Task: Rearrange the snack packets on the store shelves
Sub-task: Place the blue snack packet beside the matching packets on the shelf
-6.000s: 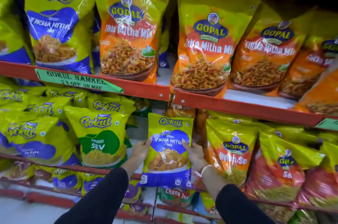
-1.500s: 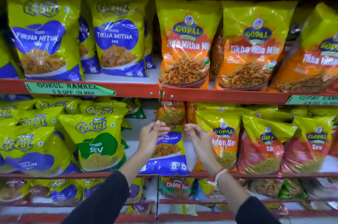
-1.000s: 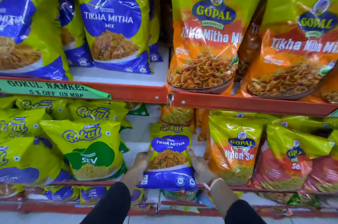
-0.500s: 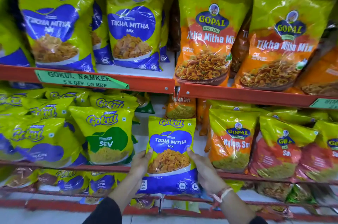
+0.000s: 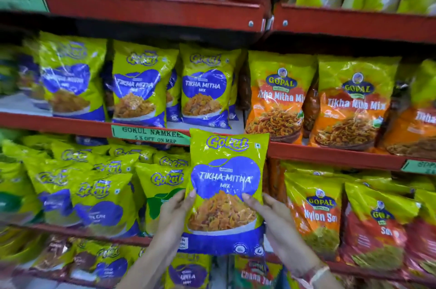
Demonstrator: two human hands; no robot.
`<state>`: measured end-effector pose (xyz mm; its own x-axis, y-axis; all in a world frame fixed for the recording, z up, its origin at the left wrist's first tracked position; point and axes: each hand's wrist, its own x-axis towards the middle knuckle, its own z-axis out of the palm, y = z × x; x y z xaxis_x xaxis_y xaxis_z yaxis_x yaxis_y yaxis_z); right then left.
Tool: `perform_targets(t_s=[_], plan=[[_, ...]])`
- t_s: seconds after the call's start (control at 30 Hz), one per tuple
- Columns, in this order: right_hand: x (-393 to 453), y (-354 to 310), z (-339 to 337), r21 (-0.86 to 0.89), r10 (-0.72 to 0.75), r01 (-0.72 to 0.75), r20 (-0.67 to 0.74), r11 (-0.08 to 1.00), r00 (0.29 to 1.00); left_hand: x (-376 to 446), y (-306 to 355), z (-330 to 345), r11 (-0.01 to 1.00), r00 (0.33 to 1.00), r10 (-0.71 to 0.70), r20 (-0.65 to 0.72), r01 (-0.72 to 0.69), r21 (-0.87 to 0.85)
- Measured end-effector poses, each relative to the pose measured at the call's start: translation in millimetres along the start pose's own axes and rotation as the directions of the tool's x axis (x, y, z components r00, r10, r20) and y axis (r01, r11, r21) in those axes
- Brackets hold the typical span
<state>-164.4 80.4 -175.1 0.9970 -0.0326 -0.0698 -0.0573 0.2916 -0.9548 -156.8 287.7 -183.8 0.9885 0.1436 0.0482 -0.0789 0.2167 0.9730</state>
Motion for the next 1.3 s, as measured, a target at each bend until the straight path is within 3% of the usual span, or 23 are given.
perform_targets(t_s=[0.2,0.53,1.07,1.2,1.3], plan=[[25,-53,24,0.03,-0.167,0.164,0.132,0.986,0.977,31,43,-4,0.99,0.992,0.125,0.036,-0.122,-0.075],[121,-134,77,-0.024,-0.474,0.483,0.149,0.876,0.868,143,129,10,0.936,0.935,0.352,0.049,-0.351,-0.023],[203,-117,83,-0.13,-0.49,0.501,0.112,0.855,0.865,215,114,17,0.96,0.958,0.28,0.058,-0.278,-0.041],[205,-149,92,-0.026,-0.533,0.535,0.062,0.844,0.844,218,149,31,0.943,0.948,0.319,0.017,-0.315,-0.111],[212,-182,105,0.075,-0.533,0.533,-0.017,0.843,0.846,233,187,49,0.915,0.931,0.351,-0.1,-0.364,-0.175]])
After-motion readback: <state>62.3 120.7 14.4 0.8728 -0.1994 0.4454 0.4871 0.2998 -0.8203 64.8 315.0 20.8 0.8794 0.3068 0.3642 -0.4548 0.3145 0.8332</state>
